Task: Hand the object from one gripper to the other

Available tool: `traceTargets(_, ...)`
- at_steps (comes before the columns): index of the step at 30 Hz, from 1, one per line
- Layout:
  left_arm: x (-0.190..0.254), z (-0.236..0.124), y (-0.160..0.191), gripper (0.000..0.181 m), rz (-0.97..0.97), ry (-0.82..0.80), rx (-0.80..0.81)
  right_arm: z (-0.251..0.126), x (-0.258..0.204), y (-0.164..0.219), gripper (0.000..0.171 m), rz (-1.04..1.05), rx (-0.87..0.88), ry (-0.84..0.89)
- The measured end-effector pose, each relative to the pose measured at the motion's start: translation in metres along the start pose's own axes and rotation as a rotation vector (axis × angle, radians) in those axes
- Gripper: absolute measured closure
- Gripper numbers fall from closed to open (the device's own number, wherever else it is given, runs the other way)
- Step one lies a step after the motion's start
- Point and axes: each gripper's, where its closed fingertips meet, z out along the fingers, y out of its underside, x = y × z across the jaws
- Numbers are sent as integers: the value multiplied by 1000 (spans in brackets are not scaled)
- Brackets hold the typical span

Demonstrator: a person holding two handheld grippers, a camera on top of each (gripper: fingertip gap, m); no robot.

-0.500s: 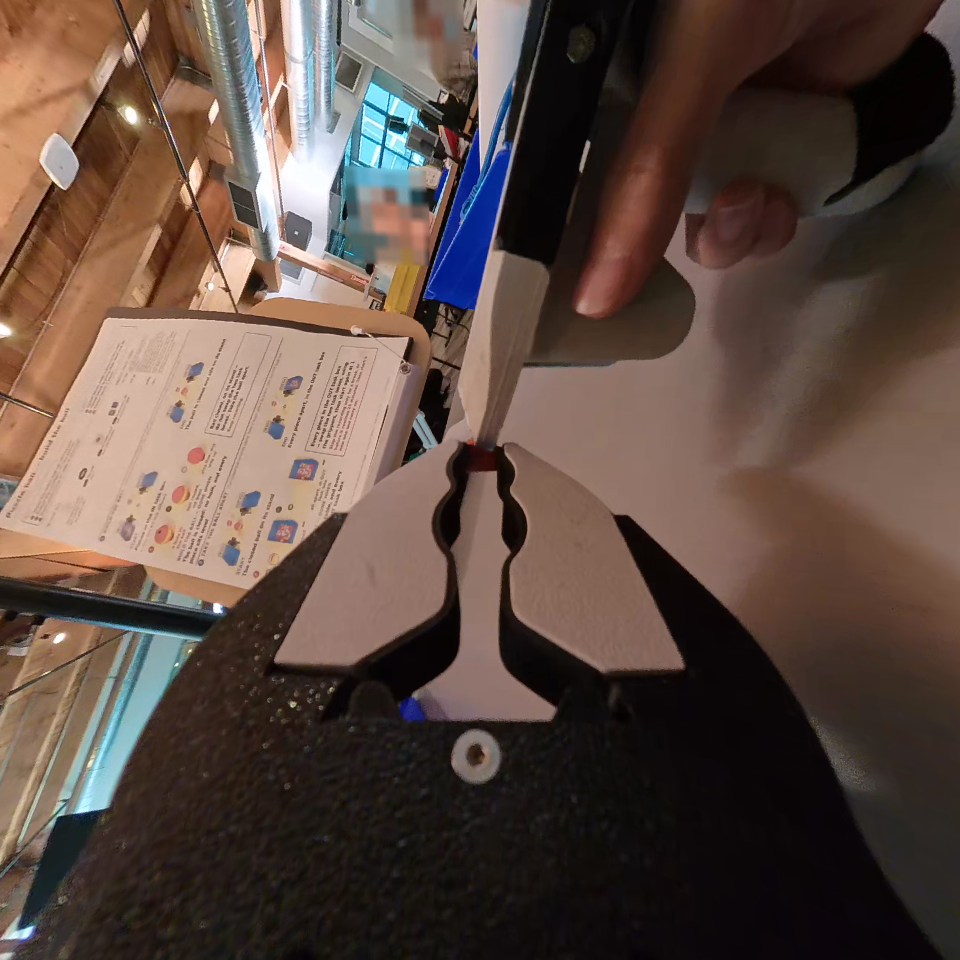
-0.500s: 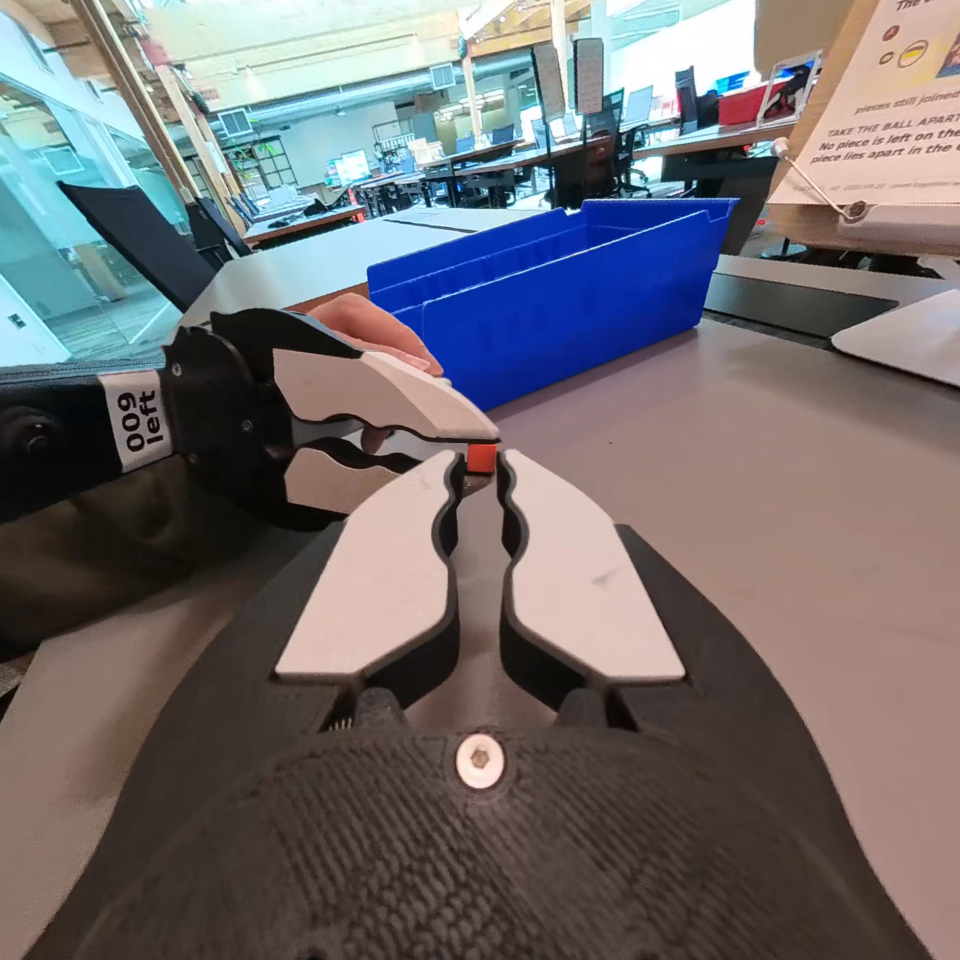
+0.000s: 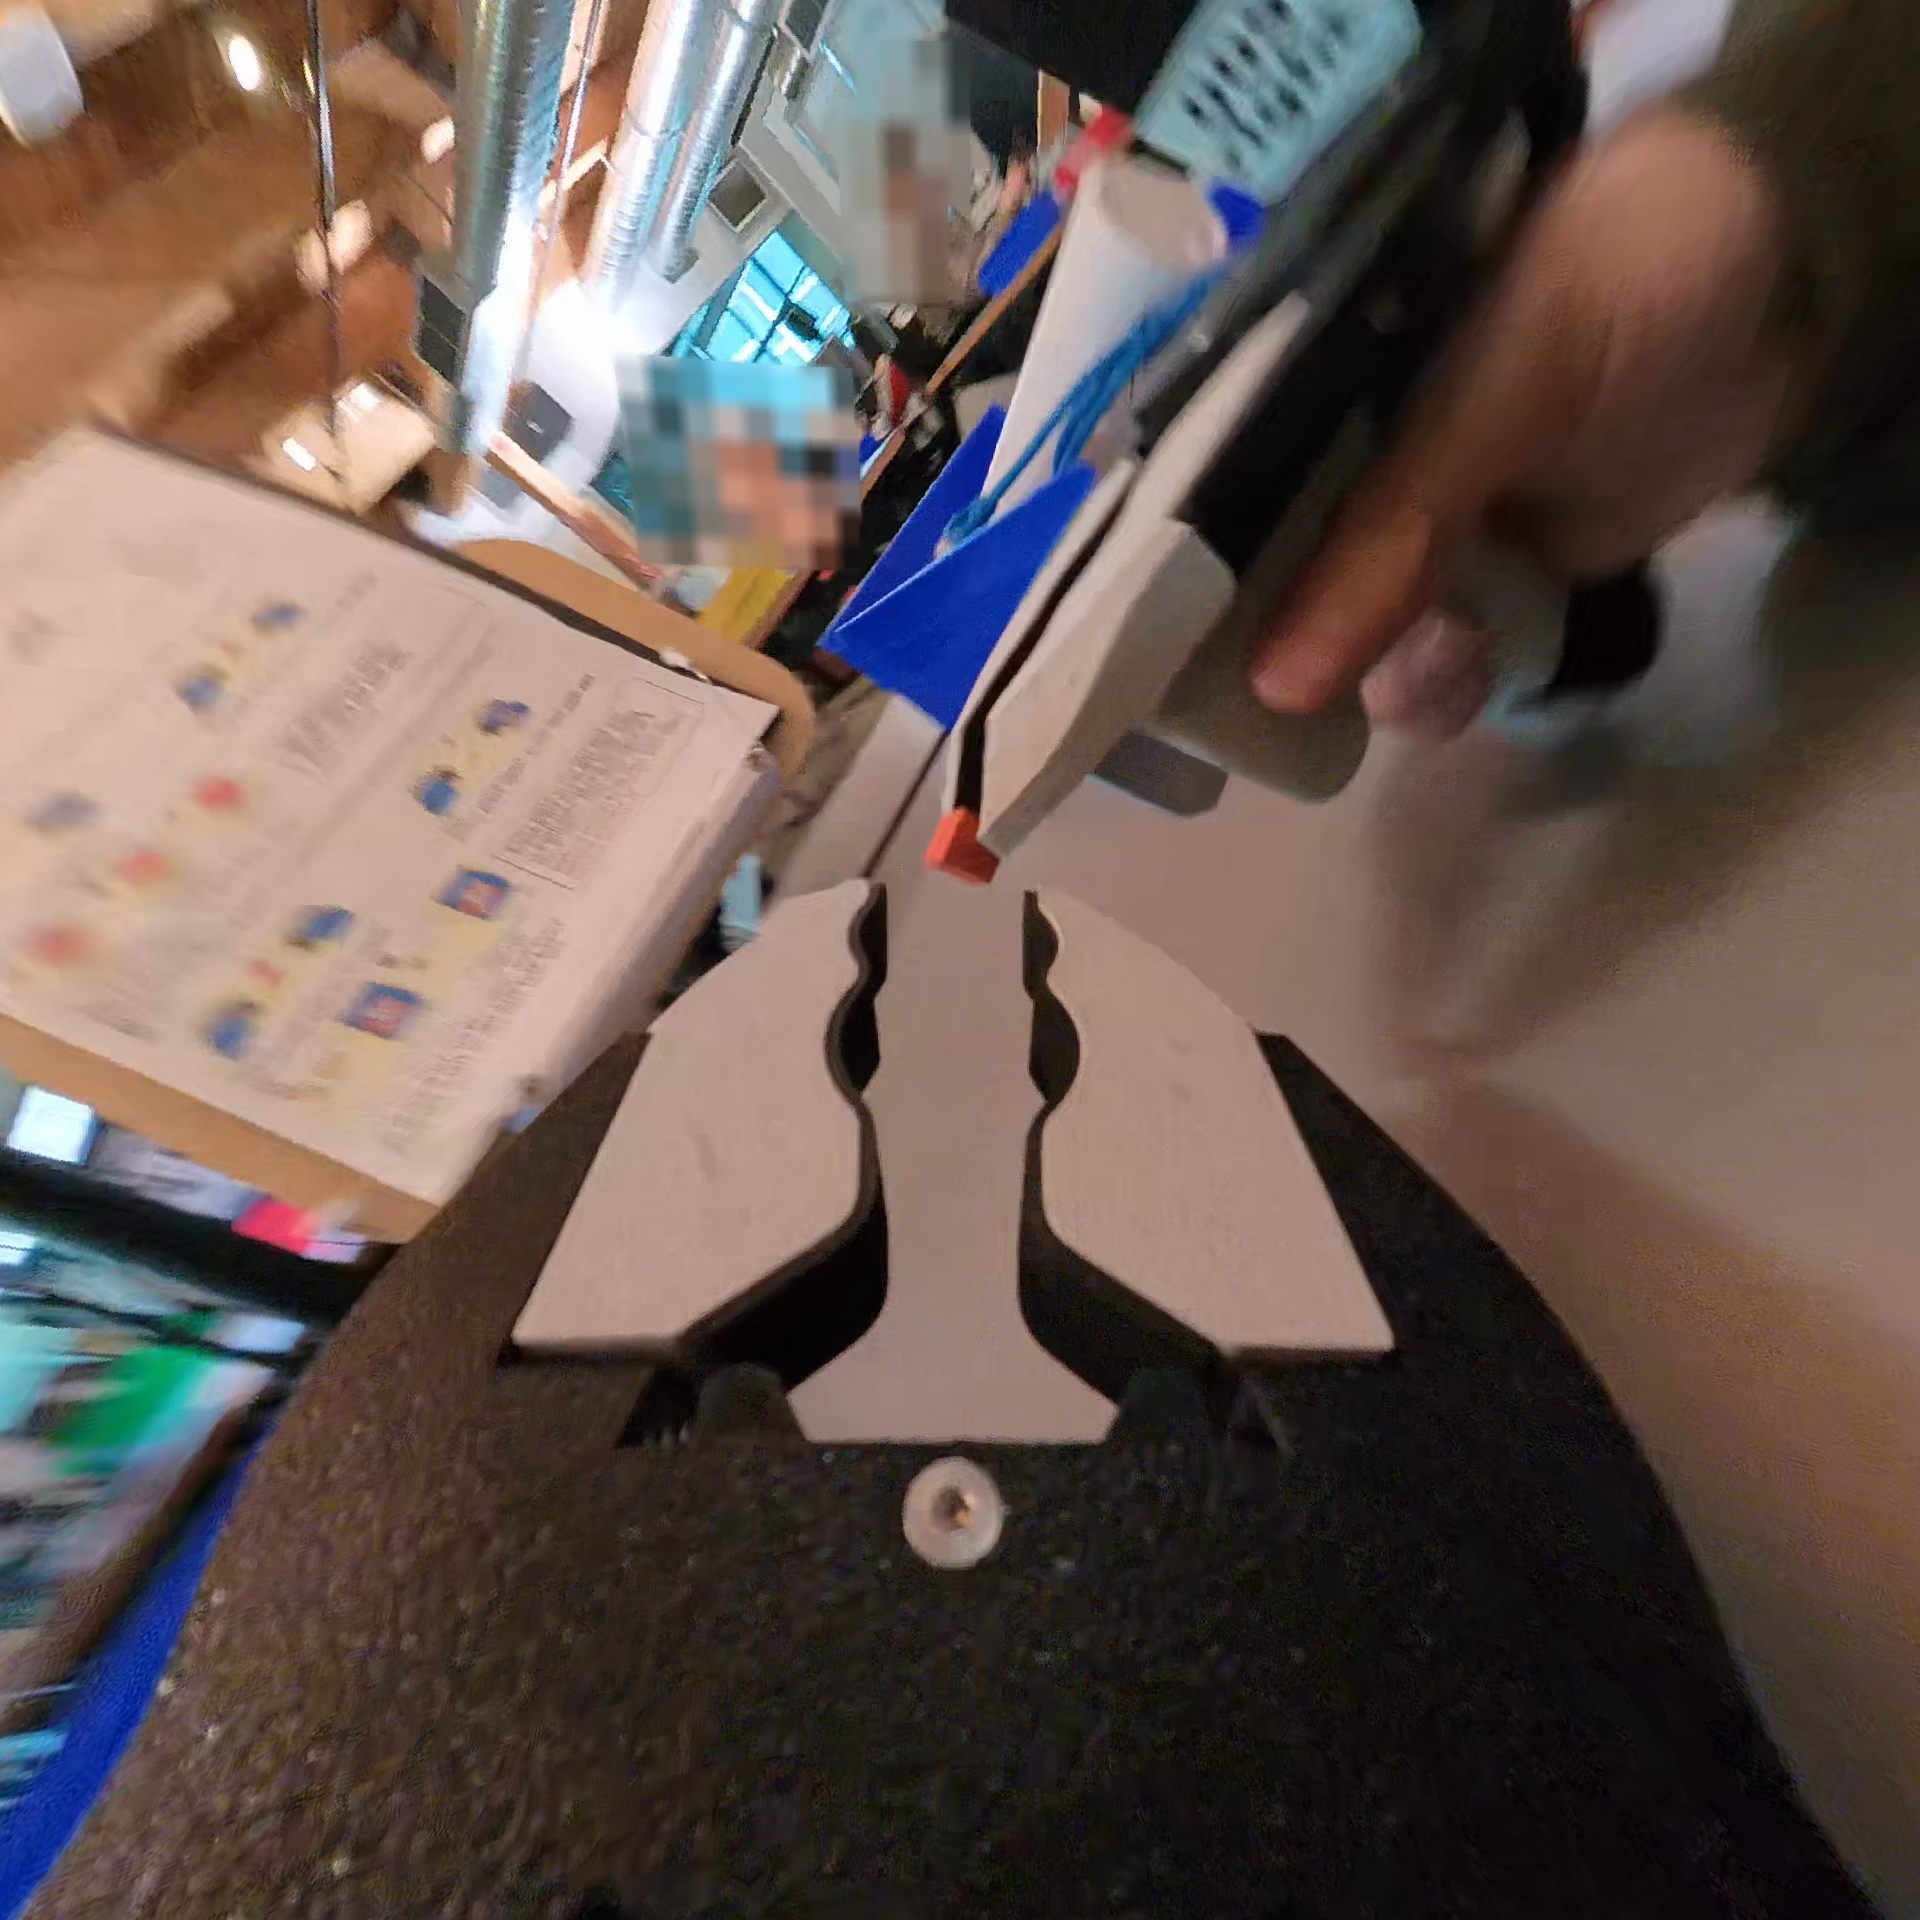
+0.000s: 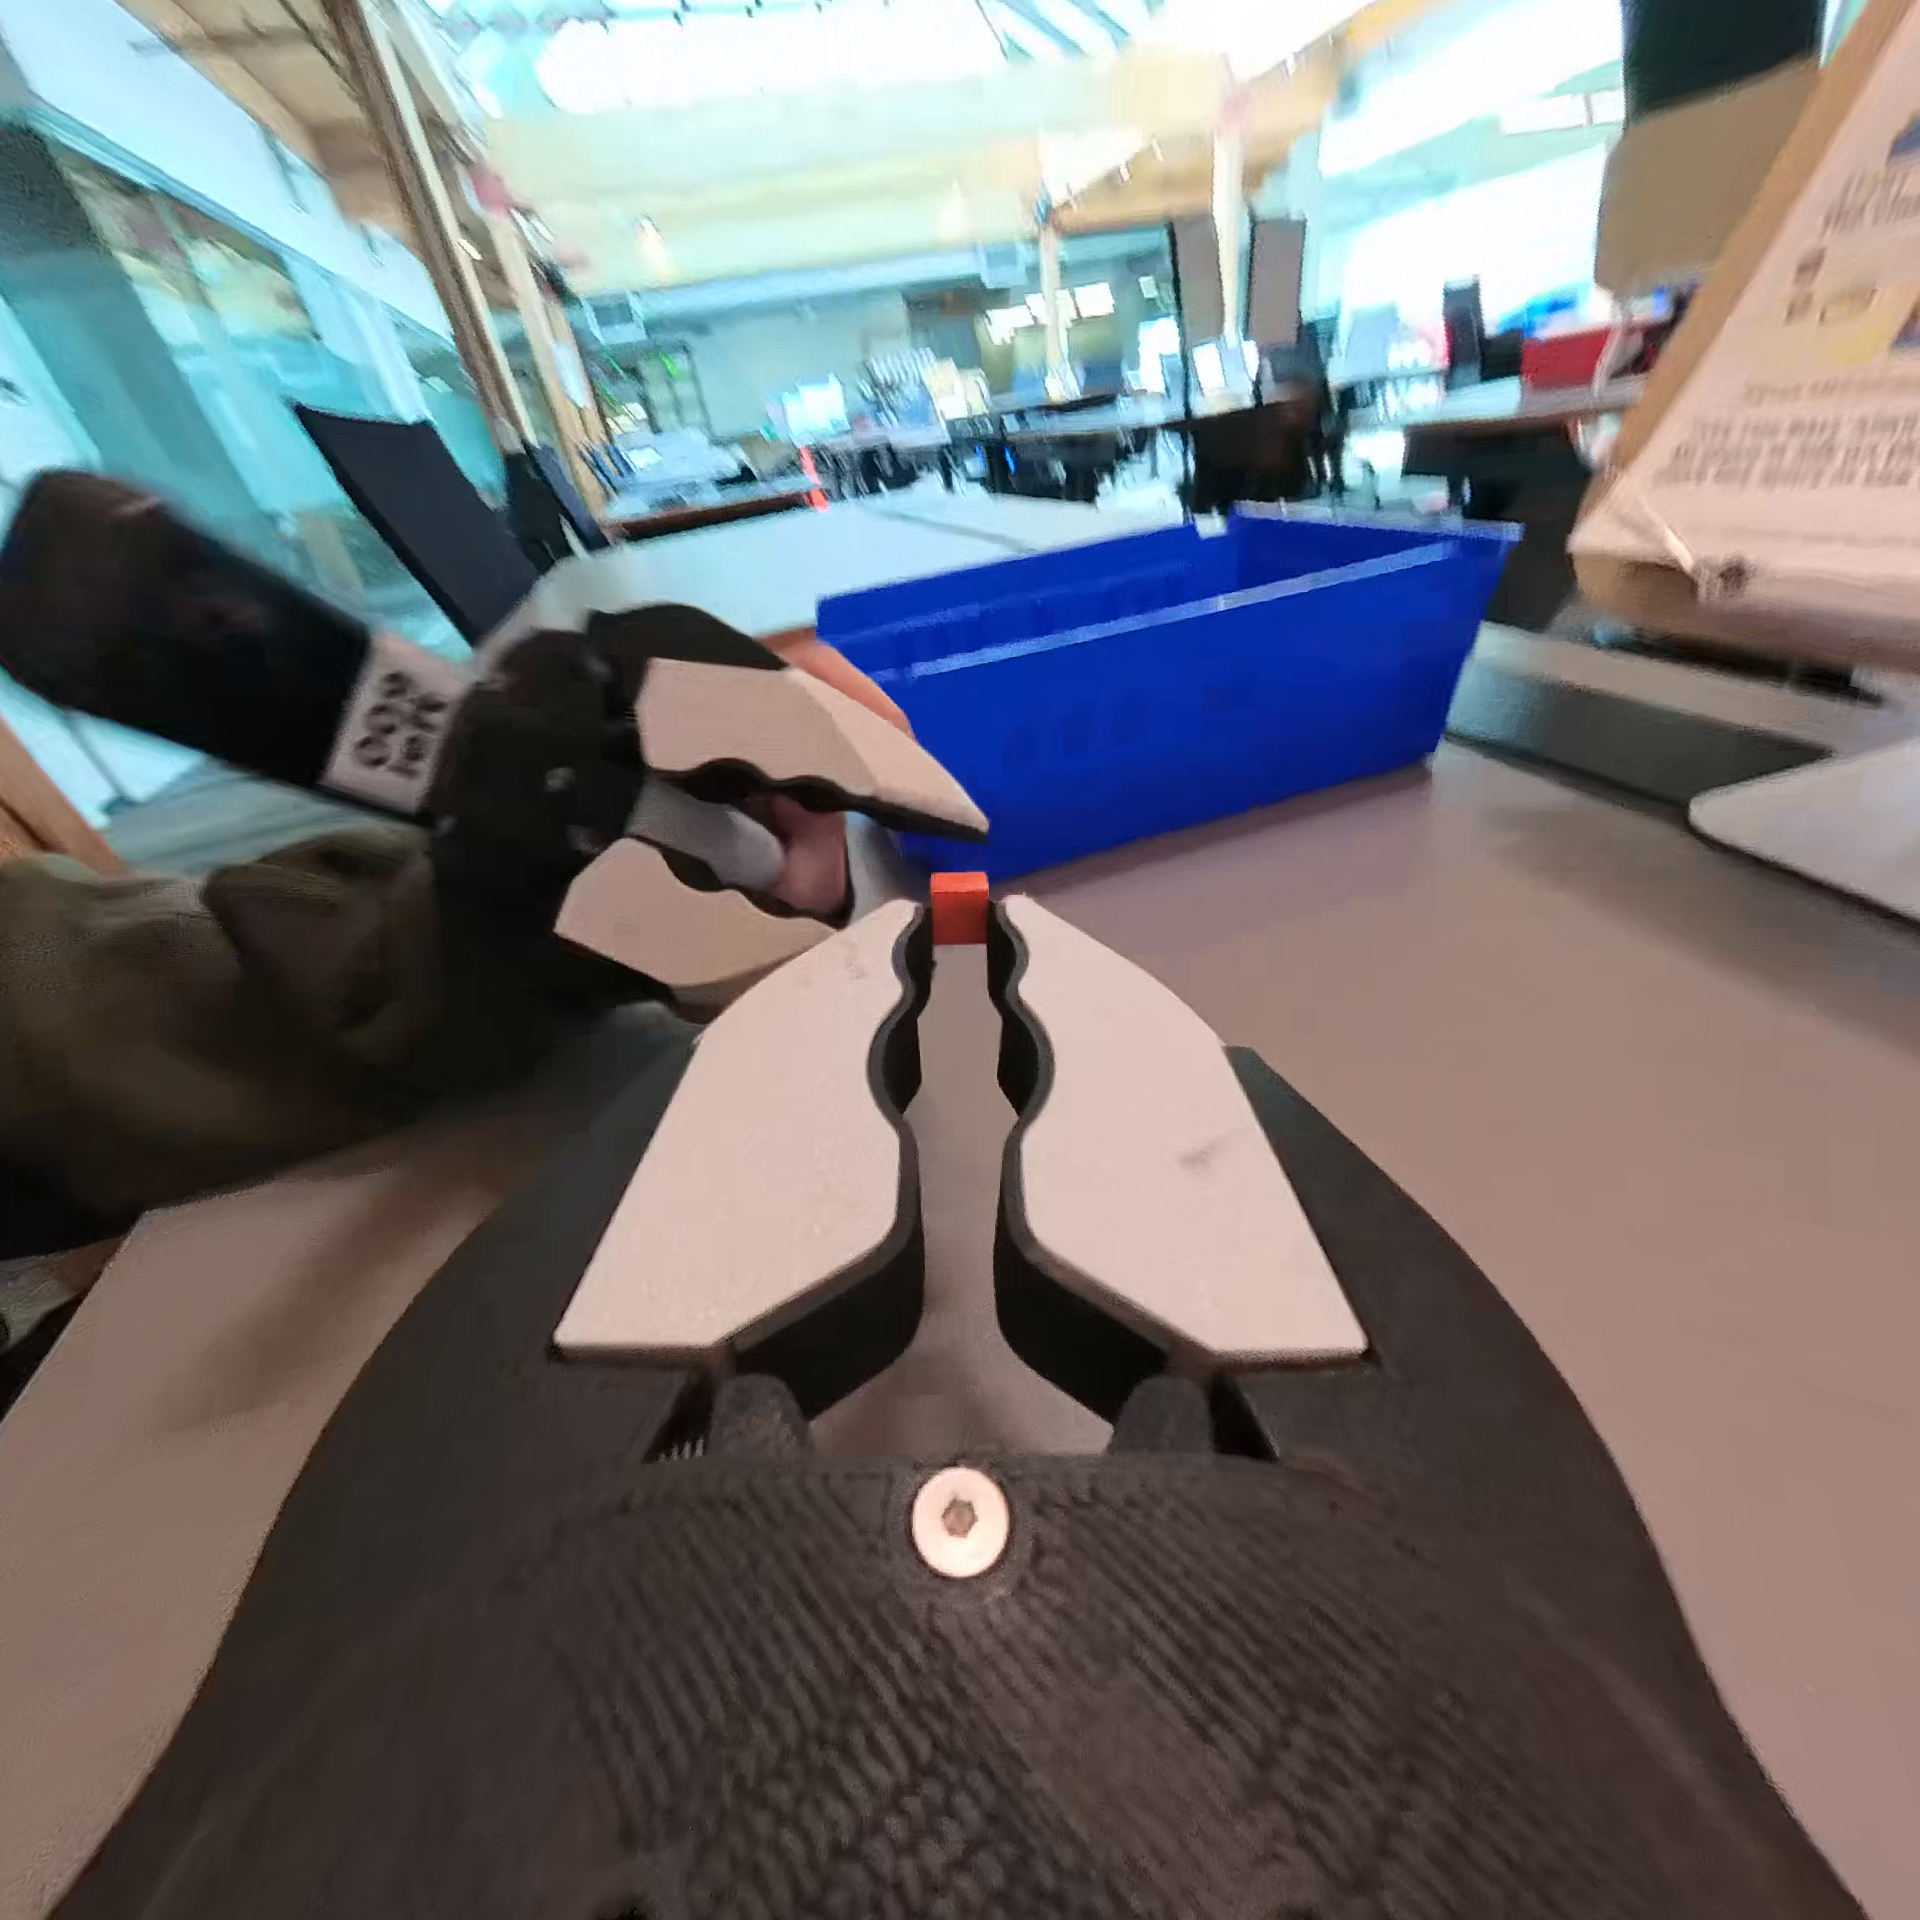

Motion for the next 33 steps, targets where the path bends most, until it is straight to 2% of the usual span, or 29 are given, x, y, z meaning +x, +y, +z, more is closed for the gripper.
traceTargets(3,-1,-6,-11,149,-484,170,111,-10,-8,-15,161,-103,124,-70)
traceTargets(6,4,-16,-31,146,-969,465,236,-12,-14,-18,161,-296,146,-61)
traceTargets(8,3,-20,-37,157,-1202,604,275,-11,-21,-15,161,-483,132,-42)
traceTargets(10,6,-22,-37,157,-1337,695,273,-9,-26,-14,161,-670,110,-1)
traceTargets(14,15,-24,-35,159,-1412,789,236,-4,-36,-9,161,-832,66,4)
traceTargets(20,13,-27,-36,169,-1447,816,249,-1,-38,-8,161,-855,60,17)
traceTargets(27,15,-28,-32,171,-1490,861,241,-1,-35,-7,161,-872,45,31)
traceTargets(29,16,-26,-28,171,-1470,837,227,-1,-31,-4,161,-864,25,46)
traceTargets(33,8,-18,-15,171,-1280,644,219,0,-22,-4,143,-707,28,83)
